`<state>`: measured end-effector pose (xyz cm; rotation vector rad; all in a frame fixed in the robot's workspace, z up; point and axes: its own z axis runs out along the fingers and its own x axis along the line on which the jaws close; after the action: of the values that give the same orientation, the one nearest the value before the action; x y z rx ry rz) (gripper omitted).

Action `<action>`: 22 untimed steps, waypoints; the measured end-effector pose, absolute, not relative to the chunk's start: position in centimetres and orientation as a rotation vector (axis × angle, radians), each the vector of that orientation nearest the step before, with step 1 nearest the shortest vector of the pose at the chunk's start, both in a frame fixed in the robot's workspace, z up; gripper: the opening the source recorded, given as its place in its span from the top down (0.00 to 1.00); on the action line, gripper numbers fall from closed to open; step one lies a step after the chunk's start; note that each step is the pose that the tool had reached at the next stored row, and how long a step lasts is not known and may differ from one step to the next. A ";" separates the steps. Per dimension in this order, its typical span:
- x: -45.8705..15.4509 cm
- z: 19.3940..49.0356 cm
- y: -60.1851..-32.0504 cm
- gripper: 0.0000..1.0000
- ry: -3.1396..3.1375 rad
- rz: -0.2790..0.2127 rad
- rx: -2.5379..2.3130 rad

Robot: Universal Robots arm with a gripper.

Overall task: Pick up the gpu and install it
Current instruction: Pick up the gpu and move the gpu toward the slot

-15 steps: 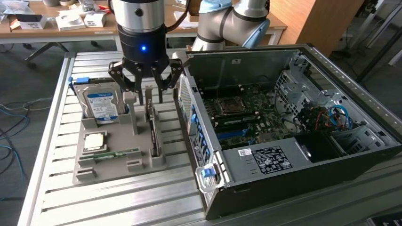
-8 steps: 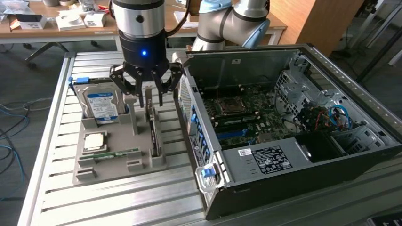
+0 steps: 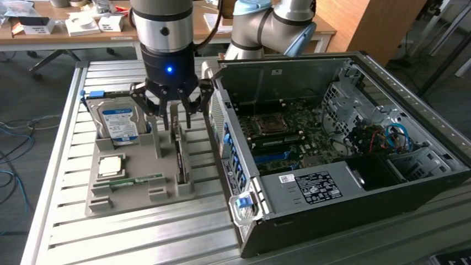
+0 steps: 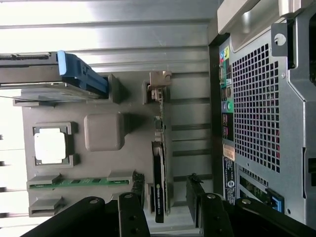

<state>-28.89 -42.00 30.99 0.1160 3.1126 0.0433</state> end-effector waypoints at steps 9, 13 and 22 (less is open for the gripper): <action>-28.9 31.0 -42.8 0.53 3.112 0.043 0.116; -28.9 31.0 -43.3 0.53 3.112 0.044 0.116; -28.9 30.9 -44.1 0.53 3.112 0.044 0.116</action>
<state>-28.89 -44.11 30.86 0.1160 3.1122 0.0439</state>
